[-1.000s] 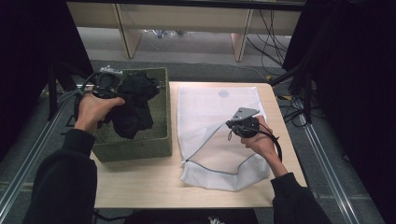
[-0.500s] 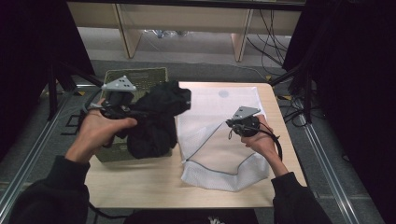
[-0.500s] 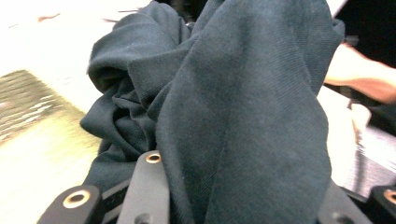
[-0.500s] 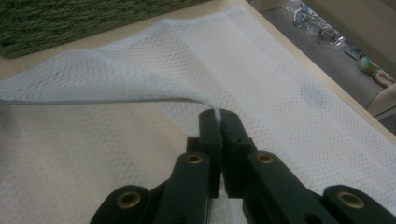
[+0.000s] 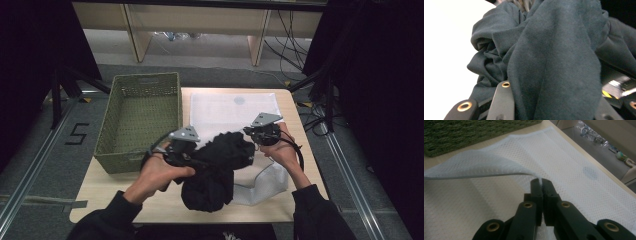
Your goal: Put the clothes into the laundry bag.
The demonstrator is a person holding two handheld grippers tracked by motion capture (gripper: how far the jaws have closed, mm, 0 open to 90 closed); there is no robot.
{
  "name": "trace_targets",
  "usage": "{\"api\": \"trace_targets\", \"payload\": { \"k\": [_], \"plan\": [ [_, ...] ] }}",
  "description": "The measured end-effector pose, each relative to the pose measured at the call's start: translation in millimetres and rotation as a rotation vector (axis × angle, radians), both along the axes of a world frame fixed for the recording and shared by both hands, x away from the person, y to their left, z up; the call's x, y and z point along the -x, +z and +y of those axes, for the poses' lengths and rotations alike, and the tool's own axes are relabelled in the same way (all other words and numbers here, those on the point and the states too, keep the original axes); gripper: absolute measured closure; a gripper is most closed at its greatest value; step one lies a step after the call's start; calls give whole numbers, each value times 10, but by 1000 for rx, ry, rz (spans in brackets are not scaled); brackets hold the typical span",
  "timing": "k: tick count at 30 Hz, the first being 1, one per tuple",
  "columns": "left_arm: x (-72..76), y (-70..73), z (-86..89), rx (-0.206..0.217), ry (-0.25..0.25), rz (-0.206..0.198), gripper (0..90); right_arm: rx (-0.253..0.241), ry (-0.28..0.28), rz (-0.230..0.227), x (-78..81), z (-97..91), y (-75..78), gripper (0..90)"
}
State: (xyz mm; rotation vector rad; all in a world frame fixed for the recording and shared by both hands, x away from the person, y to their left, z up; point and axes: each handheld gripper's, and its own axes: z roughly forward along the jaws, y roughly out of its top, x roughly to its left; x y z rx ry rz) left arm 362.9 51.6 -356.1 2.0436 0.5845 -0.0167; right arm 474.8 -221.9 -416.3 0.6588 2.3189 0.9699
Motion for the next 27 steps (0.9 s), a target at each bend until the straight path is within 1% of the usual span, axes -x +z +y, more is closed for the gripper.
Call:
{"api": "trace_targets", "payload": {
  "k": [1, 2, 3, 4, 5, 6, 7, 8, 9, 10, 11, 12, 13, 14, 15, 16, 17, 18, 19, 20, 21, 22, 23, 24, 26, 27],
  "plan": [
    [-9, -72, -66, -3, -5, 31, 661, 3, -1, 3, 5, -7, 7, 898],
    [-26, -140, -127, -8, -4, 45, 661, -13, 1, 5, 6, -7, -2, 898],
    [-52, -212, -179, -5, -5, 65, 661, -20, -3, 21, 10, -19, 7, 898],
    [-85, -279, -231, -11, -15, 79, 661, -25, 8, 20, 2, -27, 16, 898],
    [-122, -343, -277, -12, -15, 92, 660, -27, 2, 18, 9, -33, 29, 898],
    [-165, -407, -327, -4, -6, 113, 659, -33, 2, 15, 17, -35, 43, 898],
    [-215, -463, -381, 7, -8, 136, 658, -30, 14, 9, 19, -37, 59, 898],
    [-273, -510, -435, 13, -18, 152, 658, -36, 10, 9, 30, -36, 72, 898],
    [-318, -552, -503, 18, -8, 167, 657, -32, 10, 6, 36, -34, 85, 898],
    [-360, -587, -581, 30, -24, 186, 657, -30, 19, 2, 35, -32, 96, 899],
    [-409, -616, -647, 41, -28, 183, 656, -29, 11, 0, 45, -28, 106, 899],
    [-456, -640, -701, 52, -16, 197, 655, -16, 21, -3, 49, -25, 117, 899],
    [-507, -661, -741, 62, -19, 204, 655, -11, 28, -11, 55, -26, 123, 900],
    [-548, -675, -772, 65, -6, 209, 655, -7, 25, -12, 64, -25, 131, 900],
    [-588, -686, -789, 59, 4, 200, 655, -1, 20, -18, 76, -24, 139, 900],
    [-631, -698, -799, 44, 25, 185, 654, 3, 23, -24, 81, -28, 151, 899],
    [-680, -724, -803, 27, 49, 170, 653, -1, 13, -12, 97, -28, 161, 900],
    [-739, -764, -784, 22, 65, 187, 652, -7, 19, -11, 97, -34, 169, 900],
    [-787, -803, -756, 16, 82, 214, 651, -5, 22, -15, 93, -42, 176, 900],
    [-819, -831, -719, 2, 101, 224, 651, -4, 23, -10, 94, -50, 182, 900],
    [-838, -848, -683, -15, 121, 213, 651, -6, 24, -10, 100, -55, 185, 900],
    [-845, -840, -646, -47, 141, 191, 651, -8, 25, -12, 104, -57, 185, 899],
    [-850, -811, -596, -69, 152, 178, 650, -16, 23, -6, 111, -56, 187, 899],
    [-842, -768, -551, -50, 176, 183, 651, -16, 29, 0, 118, -47, 189, 900],
    [-812, -629, -445, -29, 211, 148, 652, -16, 39, -5, 133, -18, 196, 900],
    [-800, -566, -403, -32, 206, 130, 652, -20, 36, -6, 145, -6, 206, 900]
  ]
}}
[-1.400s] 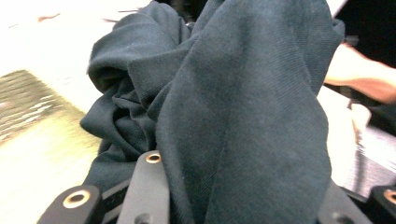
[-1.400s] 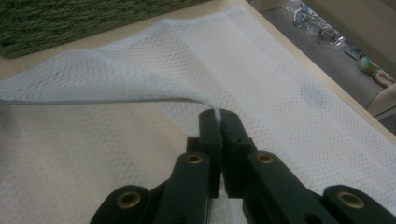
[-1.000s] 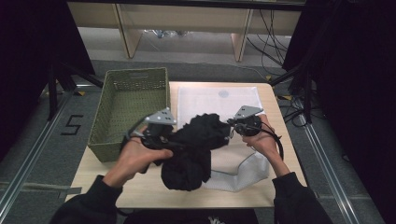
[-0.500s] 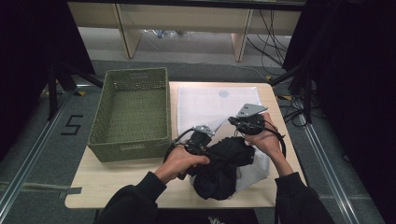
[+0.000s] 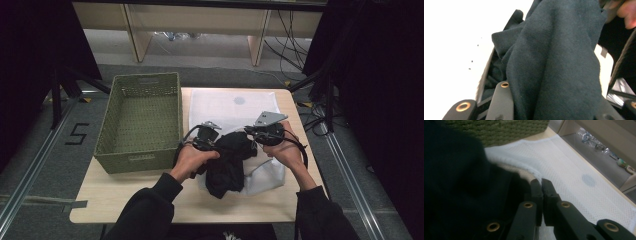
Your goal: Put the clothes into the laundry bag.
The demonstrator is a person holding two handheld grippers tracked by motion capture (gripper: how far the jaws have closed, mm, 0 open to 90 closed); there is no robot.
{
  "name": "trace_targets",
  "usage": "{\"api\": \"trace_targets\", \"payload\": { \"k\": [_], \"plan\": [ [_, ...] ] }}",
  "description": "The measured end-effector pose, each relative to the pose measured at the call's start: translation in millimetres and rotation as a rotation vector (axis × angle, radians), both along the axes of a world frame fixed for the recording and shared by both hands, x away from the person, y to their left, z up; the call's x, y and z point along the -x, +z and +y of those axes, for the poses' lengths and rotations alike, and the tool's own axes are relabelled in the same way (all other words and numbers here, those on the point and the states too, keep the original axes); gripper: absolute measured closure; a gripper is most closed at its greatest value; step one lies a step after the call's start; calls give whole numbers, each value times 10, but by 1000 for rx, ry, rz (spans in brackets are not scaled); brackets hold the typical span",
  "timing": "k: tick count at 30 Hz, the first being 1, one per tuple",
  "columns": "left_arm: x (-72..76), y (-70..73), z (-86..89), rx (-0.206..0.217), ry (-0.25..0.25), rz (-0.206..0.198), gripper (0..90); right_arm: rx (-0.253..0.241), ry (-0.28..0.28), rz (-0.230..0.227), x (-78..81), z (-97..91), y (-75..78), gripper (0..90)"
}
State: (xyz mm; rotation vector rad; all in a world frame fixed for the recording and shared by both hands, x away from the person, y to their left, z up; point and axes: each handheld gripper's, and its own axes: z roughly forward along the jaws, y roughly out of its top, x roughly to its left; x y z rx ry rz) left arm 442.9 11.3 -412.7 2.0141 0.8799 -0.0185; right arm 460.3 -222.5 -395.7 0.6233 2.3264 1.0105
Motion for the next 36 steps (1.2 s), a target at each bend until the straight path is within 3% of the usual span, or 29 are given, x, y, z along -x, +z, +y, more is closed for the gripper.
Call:
{"api": "trace_targets", "payload": {
  "k": [2, 4, 7, 8, 11, 13, 15, 16, 18, 19, 21, 23, 24, 26, 29, 30, 32, 34, 35, 36],
  "plan": [
    [5, 34, 6, -8, 7, 0, 651, -17, 13, -5, 8, 18, 27, 900],
    [-16, -35, -90, -37, -22, 26, 649, -20, 7, -8, 22, 24, 58, 900],
    [-86, -201, -293, -24, -61, 67, 638, -21, 10, -11, 26, 32, 62, 900],
    [-115, -256, -342, -23, -52, 82, 631, -27, 4, -4, 34, 37, 53, 900],
    [-241, -409, -386, -74, -8, 90, 589, -20, 13, 4, 26, 31, 21, 900],
    [-295, -488, -383, -69, 27, 81, 524, -22, 5, 16, 24, 29, 1, 900],
    [-262, -453, -385, -76, 43, 70, 454, -8, 11, 19, 16, 28, -21, 900],
    [-229, -407, -370, -97, 25, 61, 415, -1, 19, 9, 5, 22, -30, 900],
    [-153, -299, -334, -134, 12, 29, 322, -5, 15, 16, 0, 18, -42, 900],
    [-105, -245, -318, -133, 29, 14, 280, -15, -7, 32, 16, 18, -46, 900],
    [-21, -135, -261, -93, 29, -7, 234, -11, 1, 24, 9, 14, -43, 900],
    [44, -39, -199, -24, 6, 17, 152, -11, 0, 21, 9, 20, -43, 900],
    [76, 9, -163, 0, -6, 14, 163, -6, 9, 19, 3, 24, -44, 900],
    [143, 84, -100, -41, -19, -17, 162, -8, -3, 29, 15, 30, -46, 900],
    [258, 121, -16, -97, 3, -33, 156, -15, 1, 24, 20, 32, -47, 900],
    [298, 119, 24, -125, -19, -53, 155, -14, 1, 25, 20, 31, -47, 900],
    [366, 66, 67, -123, -53, -62, 154, -13, 4, 29, 17, 33, -52, 900],
    [396, -25, 61, -199, -100, -38, 154, -12, 1, 27, 15, 41, -55, 900],
    [407, -97, 14, -207, -85, -46, 153, -10, 5, 26, 11, 44, -53, 900],
    [392, -174, -36, -239, -105, -58, 153, -7, 8, 24, 12, 51, -56, 899]
  ]
}}
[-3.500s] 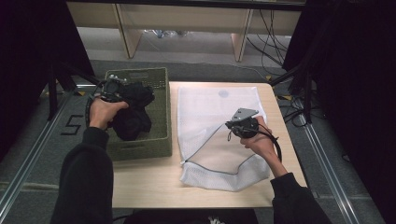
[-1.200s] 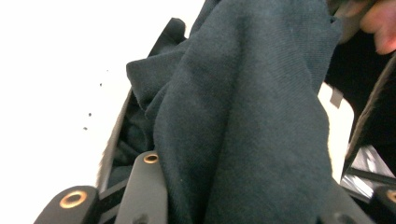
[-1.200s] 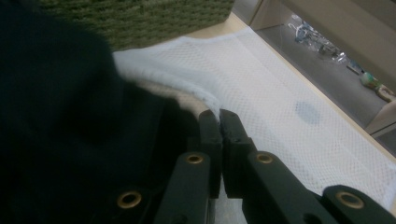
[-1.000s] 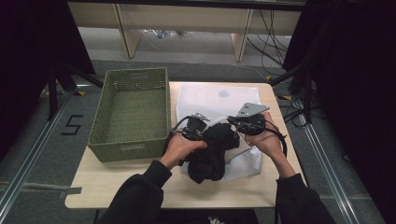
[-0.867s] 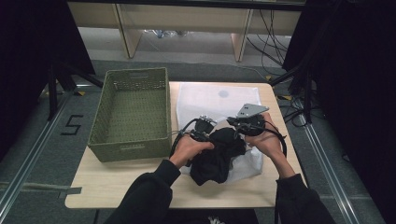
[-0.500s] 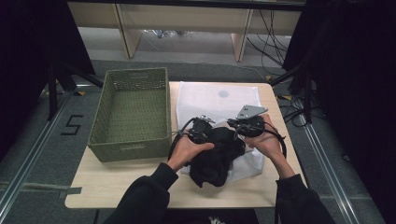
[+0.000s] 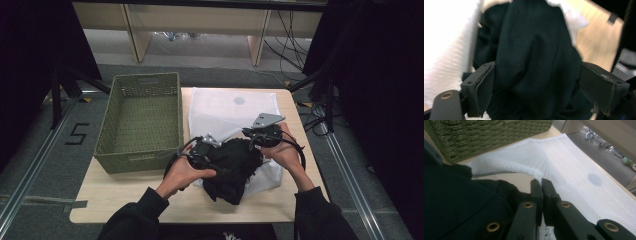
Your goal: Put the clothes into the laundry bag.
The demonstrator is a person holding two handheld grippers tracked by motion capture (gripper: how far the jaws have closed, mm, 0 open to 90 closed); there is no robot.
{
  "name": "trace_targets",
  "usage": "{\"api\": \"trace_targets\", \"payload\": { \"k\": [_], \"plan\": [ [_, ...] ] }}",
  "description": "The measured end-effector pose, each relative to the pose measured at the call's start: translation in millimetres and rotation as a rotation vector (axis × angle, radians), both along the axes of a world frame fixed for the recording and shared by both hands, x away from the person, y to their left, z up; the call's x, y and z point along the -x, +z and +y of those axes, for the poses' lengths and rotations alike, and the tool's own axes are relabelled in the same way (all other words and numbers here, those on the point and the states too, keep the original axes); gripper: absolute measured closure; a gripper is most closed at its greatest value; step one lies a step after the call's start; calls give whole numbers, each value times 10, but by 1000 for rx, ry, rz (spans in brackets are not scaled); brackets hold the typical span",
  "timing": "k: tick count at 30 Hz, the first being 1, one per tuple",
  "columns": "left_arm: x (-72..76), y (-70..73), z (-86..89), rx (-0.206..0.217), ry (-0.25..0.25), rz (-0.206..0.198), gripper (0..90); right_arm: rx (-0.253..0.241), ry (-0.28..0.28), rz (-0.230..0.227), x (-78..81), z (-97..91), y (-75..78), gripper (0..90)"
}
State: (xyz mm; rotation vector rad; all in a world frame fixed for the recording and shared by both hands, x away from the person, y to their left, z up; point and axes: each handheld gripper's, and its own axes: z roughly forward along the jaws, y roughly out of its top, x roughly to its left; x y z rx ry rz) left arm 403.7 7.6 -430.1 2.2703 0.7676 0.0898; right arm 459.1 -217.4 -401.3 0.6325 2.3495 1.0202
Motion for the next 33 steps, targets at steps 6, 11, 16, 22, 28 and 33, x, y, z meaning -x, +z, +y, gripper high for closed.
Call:
{"api": "trace_targets", "payload": {
  "k": [6, 11, 16, 22, 28, 33],
  "plan": [
    [-212, -362, -274, -5, -49, 12, 497, -2, 11, 3, 7, 39, -22, 900],
    [-396, -9, -140, 93, 44, -10, 743, -50, 26, 24, 28, 22, 18, 900],
    [-564, 74, -79, 117, 116, -25, 741, -78, 10, 2, 29, -10, 100, 900],
    [-653, -355, -208, 56, 104, 64, 503, -55, 2, 19, 5, -33, 37, 900],
    [-303, 56, 42, 140, 146, -16, 236, -62, -7, 22, -9, -70, 23, 900],
    [38, 49, 140, 85, 63, -1, 167, -44, -8, 11, -2, -64, 12, 900]
  ]
}}
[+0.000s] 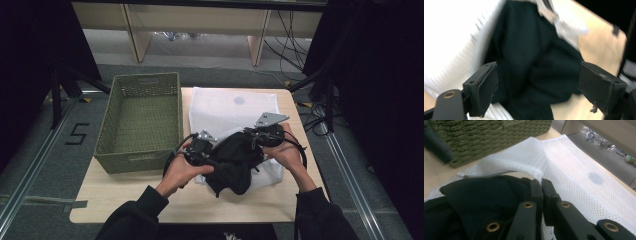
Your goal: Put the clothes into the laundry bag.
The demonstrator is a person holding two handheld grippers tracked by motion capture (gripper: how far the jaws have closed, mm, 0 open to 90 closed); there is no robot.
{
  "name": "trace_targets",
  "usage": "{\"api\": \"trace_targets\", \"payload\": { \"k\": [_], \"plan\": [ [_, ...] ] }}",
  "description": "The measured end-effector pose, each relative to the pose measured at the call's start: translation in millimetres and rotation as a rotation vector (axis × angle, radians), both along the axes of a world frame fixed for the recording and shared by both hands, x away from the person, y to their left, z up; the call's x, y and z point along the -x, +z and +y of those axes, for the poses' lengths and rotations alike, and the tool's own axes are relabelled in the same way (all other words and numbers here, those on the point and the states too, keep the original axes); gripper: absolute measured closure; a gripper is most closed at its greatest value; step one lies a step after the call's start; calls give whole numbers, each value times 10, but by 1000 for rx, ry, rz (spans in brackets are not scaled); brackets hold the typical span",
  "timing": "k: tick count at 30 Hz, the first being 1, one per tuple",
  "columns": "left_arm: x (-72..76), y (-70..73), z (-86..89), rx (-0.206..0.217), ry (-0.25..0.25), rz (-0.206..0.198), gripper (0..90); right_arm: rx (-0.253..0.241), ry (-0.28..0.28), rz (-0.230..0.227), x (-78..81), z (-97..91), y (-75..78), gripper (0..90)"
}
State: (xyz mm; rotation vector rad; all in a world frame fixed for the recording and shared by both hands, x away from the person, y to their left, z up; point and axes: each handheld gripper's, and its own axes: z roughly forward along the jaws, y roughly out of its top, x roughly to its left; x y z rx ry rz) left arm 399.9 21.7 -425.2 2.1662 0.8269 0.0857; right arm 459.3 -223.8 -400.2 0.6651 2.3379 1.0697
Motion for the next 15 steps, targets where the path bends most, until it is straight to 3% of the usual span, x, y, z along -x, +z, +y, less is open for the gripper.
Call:
{"api": "trace_targets", "payload": {
  "k": [2, 4, 5, 6, 7, 8, 10, 11, 12, 14, 15],
  "plan": [
    [54, -155, -33, -60, -56, 8, 166, -1, 4, 0, 5, 18, -2, 900],
    [85, -346, -133, -87, -90, 30, 159, -3, -4, 25, 23, 40, -4, 900],
    [76, -432, -181, -97, -111, 33, 161, 2, 9, 14, 16, 48, -5, 900],
    [62, -497, -227, -142, -122, 34, 168, 5, 10, -1, 15, 55, -4, 900],
    [46, -557, -284, -150, -115, 25, 176, 7, 12, -3, 15, 61, -6, 900],
    [-6, -564, -297, -194, -140, -2, 236, 10, 13, -1, 19, 65, -9, 900],
    [-93, -552, -321, -142, -104, -7, 571, 10, 23, 9, 26, 70, -12, 900],
    [-153, -497, -290, -154, -119, -9, 657, 4, 27, 7, 25, 68, -9, 900],
    [-188, -438, -275, -131, -103, -31, 763, 0, 23, 7, 31, 66, -3, 900],
    [-251, -304, -261, -55, -27, -56, 813, -2, 28, 4, 40, 56, 15, 900],
    [-303, -221, -235, -45, -11, -74, 816, -6, 25, 1, 43, 49, 29, 900]
  ]
}}
